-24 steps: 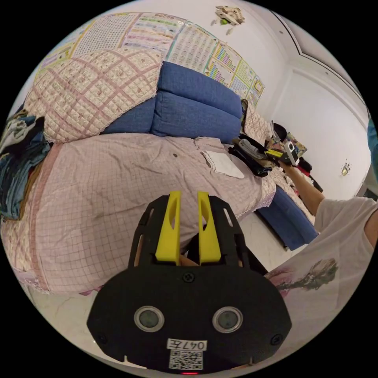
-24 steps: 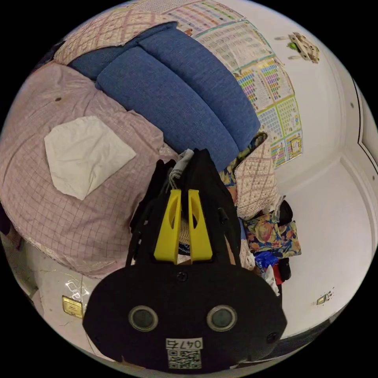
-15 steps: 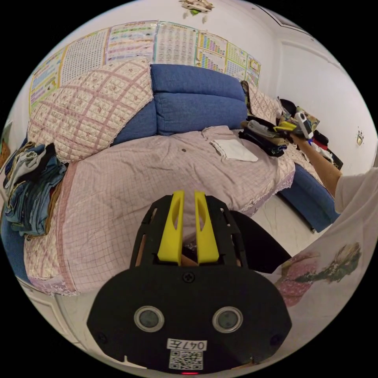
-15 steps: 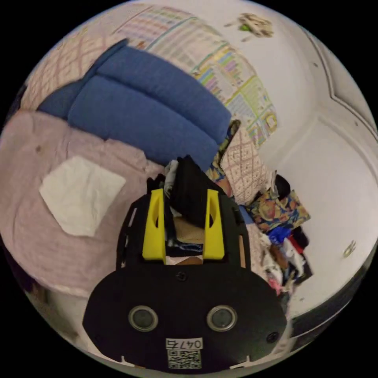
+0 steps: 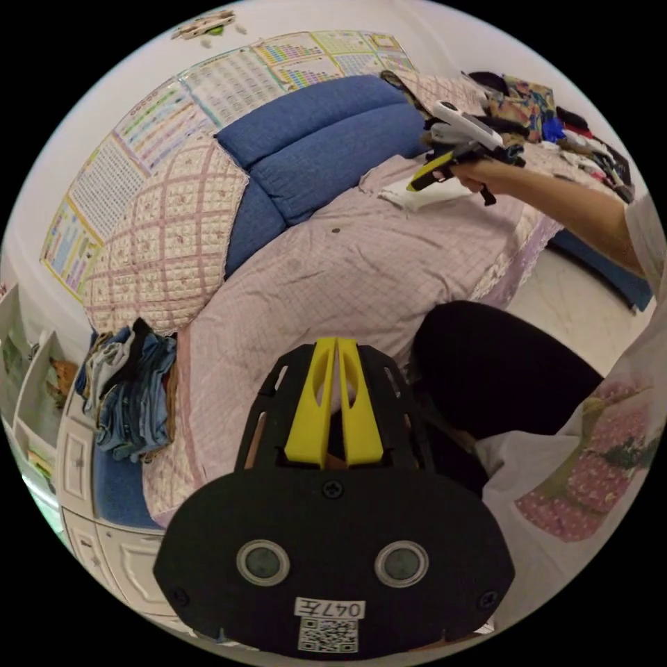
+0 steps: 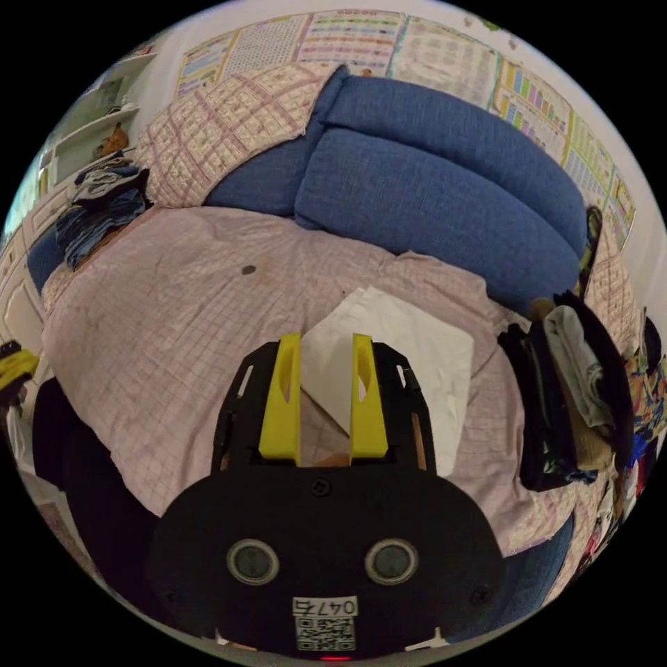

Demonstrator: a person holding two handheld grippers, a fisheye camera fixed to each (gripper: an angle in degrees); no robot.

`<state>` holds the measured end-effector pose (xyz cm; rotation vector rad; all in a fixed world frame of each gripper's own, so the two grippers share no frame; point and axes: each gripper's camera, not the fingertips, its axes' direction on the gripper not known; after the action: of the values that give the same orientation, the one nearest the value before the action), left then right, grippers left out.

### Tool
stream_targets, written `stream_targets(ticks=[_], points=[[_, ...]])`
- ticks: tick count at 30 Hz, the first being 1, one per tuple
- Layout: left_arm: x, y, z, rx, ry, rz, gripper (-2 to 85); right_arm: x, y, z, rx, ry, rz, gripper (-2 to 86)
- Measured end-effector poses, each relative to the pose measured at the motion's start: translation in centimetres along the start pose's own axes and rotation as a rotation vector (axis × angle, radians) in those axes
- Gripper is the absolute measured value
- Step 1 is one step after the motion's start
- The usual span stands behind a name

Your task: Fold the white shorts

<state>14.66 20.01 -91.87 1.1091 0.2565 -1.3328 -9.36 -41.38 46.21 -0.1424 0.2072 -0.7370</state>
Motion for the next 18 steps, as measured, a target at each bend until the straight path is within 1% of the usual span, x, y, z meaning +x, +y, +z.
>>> stream_targets(ticks=[3, 8, 10, 12, 14, 16, 18], points=[[-0.1, 0.8, 0.0, 0.003, 0.06, -0.051, -0.8, 0.6, -2.7, 2.6, -0.115, 0.011, 0.019, 7.0], [-2.6, 1.6, -0.2, 0.05, 0.28, -0.166, -0.8, 1.7, -5.6, 2.2, -0.146, 0.043, -0.002, 6.9], [-3.1, 1.0, 0.0, 0.025, 0.303, -0.169, -0.9, 2.7, -6.6, 1.8, -0.162, 0.02, 0.017, 6.9], [-2.9, 0.1, 0.1, -0.017, 0.278, -0.138, -0.9, 3.7, -7.4, 1.4, -0.17, -0.001, 0.036, 6.9], [-1.9, -1.0, -0.2, -0.071, 0.184, -0.07, -0.9, 4.4, -8.0, 0.8, -0.172, -0.001, 0.044, 6.9], [-1.3, -1.7, -0.7, -0.091, 0.115, -0.052, -0.9, 4.5, -8.3, 0.3, -0.166, 0.013, 0.034, 7.0], [-1.1, -2.2, -1.2, -0.085, 0.13, -0.063, -0.9, 4.8, -8.5, -0.1, -0.163, 0.024, 0.028, 7.1]])
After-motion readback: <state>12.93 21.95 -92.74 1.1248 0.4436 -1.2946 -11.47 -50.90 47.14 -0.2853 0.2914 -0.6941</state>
